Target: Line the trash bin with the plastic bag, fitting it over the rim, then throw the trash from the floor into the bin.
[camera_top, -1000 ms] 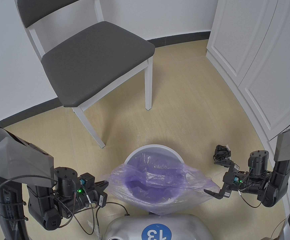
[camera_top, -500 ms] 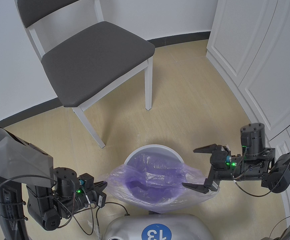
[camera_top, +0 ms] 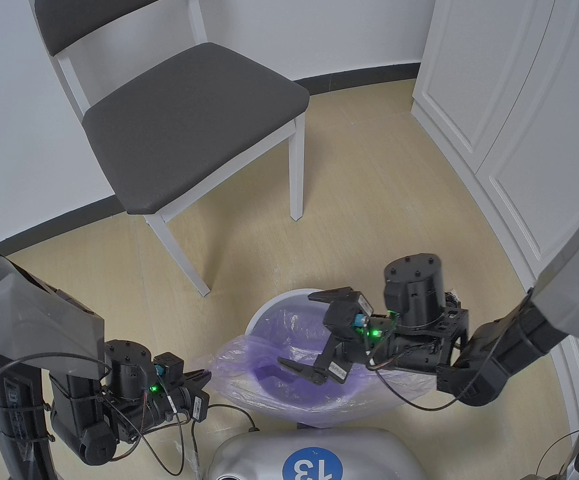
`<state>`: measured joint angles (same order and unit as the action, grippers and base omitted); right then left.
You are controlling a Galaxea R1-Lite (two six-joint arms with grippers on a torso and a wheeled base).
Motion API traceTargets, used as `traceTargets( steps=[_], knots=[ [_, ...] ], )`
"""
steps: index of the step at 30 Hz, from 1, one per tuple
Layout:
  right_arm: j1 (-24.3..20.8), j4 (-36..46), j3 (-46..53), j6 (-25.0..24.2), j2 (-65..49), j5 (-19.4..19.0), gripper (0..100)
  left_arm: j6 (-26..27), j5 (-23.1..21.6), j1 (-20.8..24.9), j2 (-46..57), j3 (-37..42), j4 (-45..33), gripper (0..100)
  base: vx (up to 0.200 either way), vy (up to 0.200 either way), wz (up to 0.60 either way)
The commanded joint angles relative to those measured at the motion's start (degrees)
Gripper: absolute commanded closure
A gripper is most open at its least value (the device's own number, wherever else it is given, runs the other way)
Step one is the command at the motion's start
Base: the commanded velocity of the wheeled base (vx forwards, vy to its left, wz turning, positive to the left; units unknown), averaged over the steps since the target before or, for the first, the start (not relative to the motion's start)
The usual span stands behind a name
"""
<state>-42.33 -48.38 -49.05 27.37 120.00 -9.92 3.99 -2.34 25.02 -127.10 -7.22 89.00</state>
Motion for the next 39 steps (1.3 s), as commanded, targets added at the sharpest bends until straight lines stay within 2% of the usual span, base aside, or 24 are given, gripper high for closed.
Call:
traceTargets(
  steps=[1,6,15,24,25,39],
  knots=[
    [0.8,0.0,-4.3,1.5,7.3,0.3,0,-0.5,-0.4,-0.8,-0.3,1.7,1.0,0,0.0,0.0,0.0],
    [2.3,0.0,-5.9,3.0,10.4,0.3,0,-0.4,-1.3,-1.6,-1.5,2.9,1.0,0,0.0,0.0,0.0],
    [2.1,3.3,-7.9,6.6,13.9,0.3,0,0.2,-2.1,-0.9,-1.5,4.1,1.0,0,0.0,0.0,0.0],
    [2.0,3.9,-14.4,7.1,19.4,0.3,0,0.4,-3.6,-0.5,0.2,6.4,1.0,0,0.0,0.0,0.0],
    [2.0,3.9,-14.4,7.1,19.4,0.3,100,0.4,-3.6,-0.5,0.2,6.4,1.0,0,0.0,0.0,0.0],
    [2.5,4.0,-14.1,7.2,16.7,0.3,100,0.4,-3.6,-0.5,-0.2,5.8,1.0,0,0.0,0.0,0.0]
  ],
)
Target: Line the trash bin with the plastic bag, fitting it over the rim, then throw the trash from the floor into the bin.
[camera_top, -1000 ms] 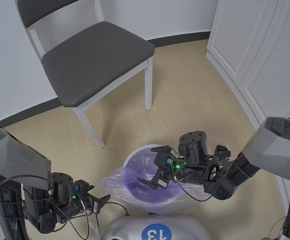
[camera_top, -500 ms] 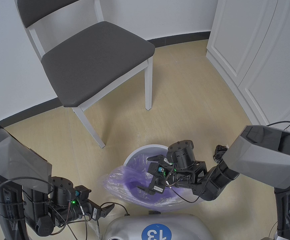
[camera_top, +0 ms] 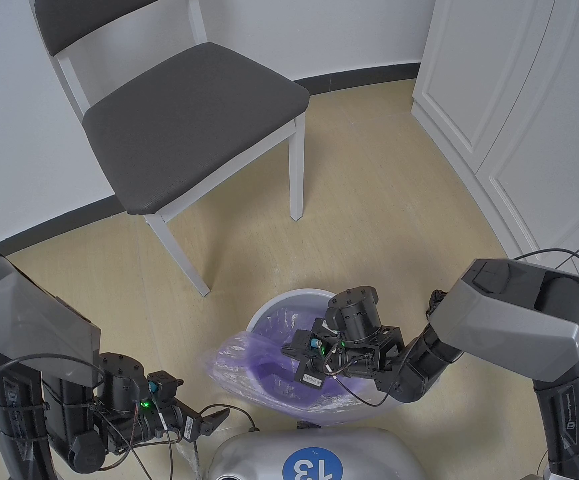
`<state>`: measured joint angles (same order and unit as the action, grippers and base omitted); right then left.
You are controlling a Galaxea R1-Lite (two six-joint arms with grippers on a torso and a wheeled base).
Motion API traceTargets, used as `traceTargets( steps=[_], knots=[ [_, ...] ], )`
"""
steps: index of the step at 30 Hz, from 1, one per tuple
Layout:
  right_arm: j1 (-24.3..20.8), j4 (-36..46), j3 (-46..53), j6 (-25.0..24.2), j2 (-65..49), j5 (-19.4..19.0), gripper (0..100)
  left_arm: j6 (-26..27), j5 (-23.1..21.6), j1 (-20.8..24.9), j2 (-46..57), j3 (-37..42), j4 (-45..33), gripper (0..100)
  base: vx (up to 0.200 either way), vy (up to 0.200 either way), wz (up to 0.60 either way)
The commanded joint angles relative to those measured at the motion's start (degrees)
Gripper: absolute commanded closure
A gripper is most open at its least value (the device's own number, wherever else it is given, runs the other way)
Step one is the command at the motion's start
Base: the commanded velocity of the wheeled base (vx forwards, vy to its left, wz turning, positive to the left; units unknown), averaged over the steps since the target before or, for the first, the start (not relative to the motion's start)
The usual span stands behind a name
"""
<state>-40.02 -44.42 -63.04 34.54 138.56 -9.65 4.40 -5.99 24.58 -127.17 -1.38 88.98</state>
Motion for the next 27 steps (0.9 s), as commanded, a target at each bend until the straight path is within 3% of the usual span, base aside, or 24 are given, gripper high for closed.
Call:
traceTargets(
  steps=[1,6,7,26,27],
  knots=[
    [0.2,0.3,-0.2,0.0,-2.6,0.0,100,0.0,0.0,-0.1,-0.1,-0.1,1.0,0,0.0,0.0,0.0],
    [0.1,4.1,0.2,0.6,-4.3,0.0,100,0.0,0.0,0.3,-0.1,0.1,1.0,0,0.0,0.0,0.0],
    [0.1,4.1,0.4,1.4,-4.2,0.0,0,0.0,0.0,0.3,-0.1,0.1,1.0,0,0.0,0.0,0.0],
    [0.3,3.6,-5.8,2.3,5.8,-0.2,0,0.0,0.0,0.6,-1.8,0.1,1.0,0,0.0,0.0,0.0],
    [0.4,3.5,-6.2,2.4,5.9,-0.2,100,0.1,0.0,0.6,-1.9,0.0,1.0,0,0.0,0.0,0.0]
  ],
)
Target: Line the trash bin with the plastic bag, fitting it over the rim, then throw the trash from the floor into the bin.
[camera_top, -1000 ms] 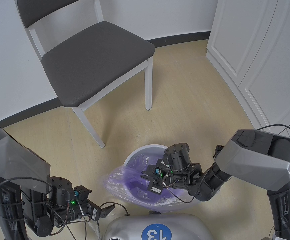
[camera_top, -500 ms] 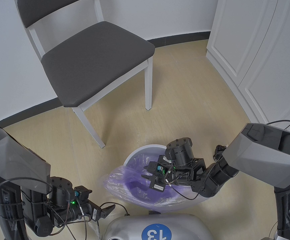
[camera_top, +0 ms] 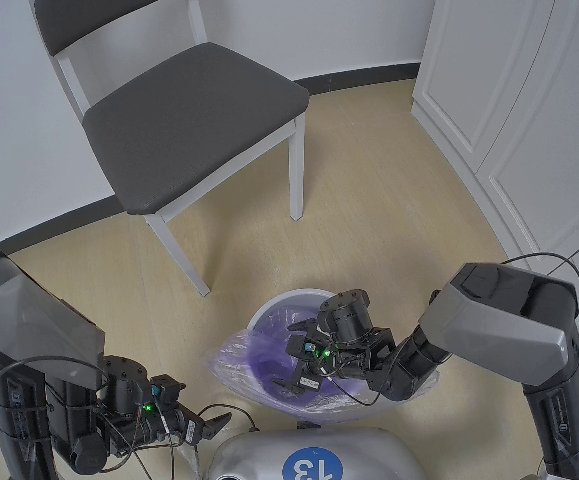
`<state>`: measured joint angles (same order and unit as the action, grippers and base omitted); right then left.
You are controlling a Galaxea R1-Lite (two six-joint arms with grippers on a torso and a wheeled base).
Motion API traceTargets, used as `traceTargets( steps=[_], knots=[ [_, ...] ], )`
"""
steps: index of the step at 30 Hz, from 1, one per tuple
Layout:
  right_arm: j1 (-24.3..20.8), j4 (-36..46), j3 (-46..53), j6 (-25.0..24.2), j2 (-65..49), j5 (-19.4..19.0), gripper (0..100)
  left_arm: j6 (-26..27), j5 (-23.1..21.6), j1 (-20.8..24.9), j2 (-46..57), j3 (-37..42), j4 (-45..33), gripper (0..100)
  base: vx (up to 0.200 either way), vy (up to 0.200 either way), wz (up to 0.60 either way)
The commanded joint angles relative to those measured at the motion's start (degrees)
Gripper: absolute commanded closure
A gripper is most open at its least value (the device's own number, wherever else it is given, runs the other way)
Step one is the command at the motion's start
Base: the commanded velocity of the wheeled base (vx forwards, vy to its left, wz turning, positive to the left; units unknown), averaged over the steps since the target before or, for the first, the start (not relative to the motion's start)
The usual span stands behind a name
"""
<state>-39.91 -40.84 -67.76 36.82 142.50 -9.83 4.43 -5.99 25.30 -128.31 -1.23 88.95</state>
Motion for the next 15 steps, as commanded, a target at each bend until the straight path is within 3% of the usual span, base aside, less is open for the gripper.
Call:
traceTargets(
  steps=[1,15],
  knots=[
    [0.3,-0.2,-1.7,0.0,2.0,0.0,100,0.0,0.0,-0.1,-0.7,-0.2,1.0,0,0.0,0.0,0.0],
    [0.4,-0.4,0.4,-0.1,-6.0,0.1,100,0.1,0.0,0.3,-0.6,-0.1,1.0,0,0.0,0.0,0.0]
  ],
)
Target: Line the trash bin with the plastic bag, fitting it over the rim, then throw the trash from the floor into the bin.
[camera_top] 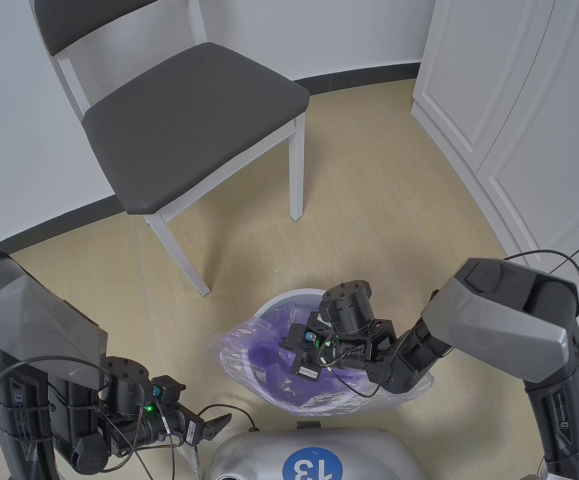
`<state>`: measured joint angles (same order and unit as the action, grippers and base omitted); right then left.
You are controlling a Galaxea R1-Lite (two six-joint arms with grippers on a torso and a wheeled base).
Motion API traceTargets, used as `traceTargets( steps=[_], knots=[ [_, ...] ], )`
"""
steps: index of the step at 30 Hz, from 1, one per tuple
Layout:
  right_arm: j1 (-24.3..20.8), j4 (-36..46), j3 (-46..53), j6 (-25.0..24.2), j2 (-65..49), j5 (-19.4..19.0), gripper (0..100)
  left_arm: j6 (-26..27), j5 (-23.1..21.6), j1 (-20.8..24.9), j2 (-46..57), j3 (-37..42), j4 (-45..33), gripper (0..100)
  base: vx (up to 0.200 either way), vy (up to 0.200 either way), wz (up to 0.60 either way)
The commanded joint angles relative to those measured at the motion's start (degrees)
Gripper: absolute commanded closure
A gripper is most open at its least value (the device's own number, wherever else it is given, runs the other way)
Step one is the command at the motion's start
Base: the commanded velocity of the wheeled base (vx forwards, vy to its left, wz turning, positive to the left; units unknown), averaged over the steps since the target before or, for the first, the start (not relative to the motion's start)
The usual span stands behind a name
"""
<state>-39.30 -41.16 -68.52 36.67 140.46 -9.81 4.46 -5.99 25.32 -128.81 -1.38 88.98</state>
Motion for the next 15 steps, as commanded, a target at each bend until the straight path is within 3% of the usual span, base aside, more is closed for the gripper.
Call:
traceTargets(
  steps=[1,15],
  knots=[
    [-0.2,0.0,1.2,0.1,-4.1,0.1,100,0.0,0.0,0.3,-0.1,0.1,1.0,0,0.0,0.0,0.0],
    [3.7,3.8,-4.9,0.4,-6.3,0.3,100,0.0,0.0,0.3,0.0,0.2,1.0,0,0.0,0.0,0.0]
  ],
)
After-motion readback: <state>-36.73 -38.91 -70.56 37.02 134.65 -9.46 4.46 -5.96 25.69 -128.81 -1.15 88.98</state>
